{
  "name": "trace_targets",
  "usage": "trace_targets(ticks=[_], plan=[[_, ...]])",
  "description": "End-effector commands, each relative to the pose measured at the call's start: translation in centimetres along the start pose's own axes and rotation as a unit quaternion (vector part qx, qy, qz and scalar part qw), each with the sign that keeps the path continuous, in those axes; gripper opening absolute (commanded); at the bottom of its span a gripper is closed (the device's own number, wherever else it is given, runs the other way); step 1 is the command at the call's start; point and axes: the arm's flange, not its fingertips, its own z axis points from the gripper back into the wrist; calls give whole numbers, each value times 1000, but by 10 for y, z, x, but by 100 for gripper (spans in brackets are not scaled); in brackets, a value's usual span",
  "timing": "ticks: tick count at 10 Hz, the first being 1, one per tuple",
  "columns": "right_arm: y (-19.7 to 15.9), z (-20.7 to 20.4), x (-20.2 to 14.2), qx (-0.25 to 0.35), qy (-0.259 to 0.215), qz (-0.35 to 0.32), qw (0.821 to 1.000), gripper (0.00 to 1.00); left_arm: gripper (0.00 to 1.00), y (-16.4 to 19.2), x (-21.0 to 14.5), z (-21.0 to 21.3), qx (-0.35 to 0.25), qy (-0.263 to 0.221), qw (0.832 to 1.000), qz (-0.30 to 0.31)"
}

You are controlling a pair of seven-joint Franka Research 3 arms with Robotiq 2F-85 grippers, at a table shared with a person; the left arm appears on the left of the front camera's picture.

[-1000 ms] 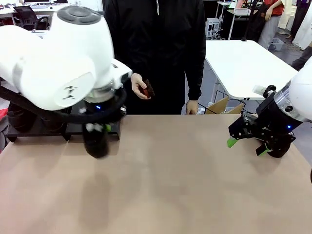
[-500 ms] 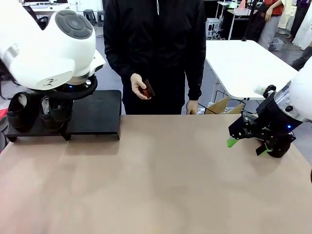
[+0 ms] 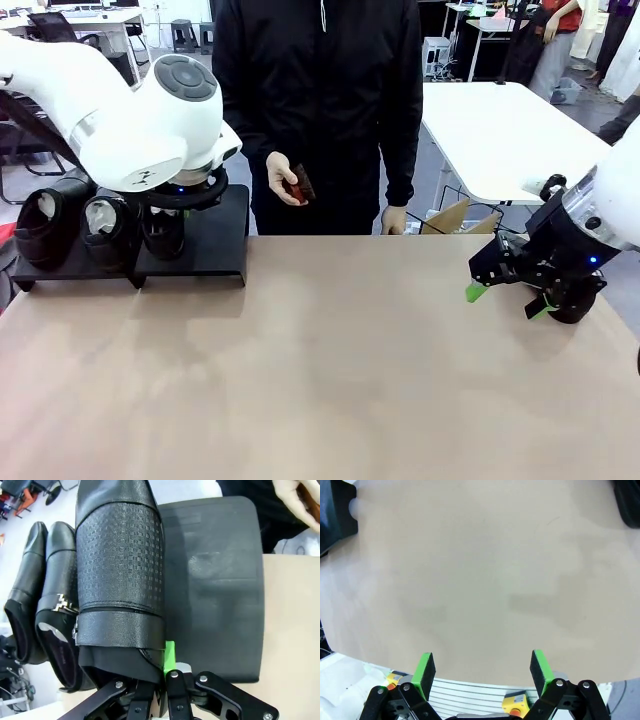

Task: Organize the shoes by placing them on the stand.
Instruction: Place the Shoe from the middle of the table onto the Shoes Stand.

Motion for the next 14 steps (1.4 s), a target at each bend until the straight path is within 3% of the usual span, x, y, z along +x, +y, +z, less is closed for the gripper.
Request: trace_targets(ticks=[1, 12, 14], plan=[[0, 0, 0, 5, 2, 2, 1000, 100, 0, 8, 8, -5, 9, -19, 1000, 12], [0, 0, 0, 5, 2, 2, 1000, 100, 2, 5, 16, -42, 21, -5, 1000, -11], [0, 0, 0, 5, 2, 2, 1000, 100, 41, 3, 12, -39, 11, 8, 1000, -27]])
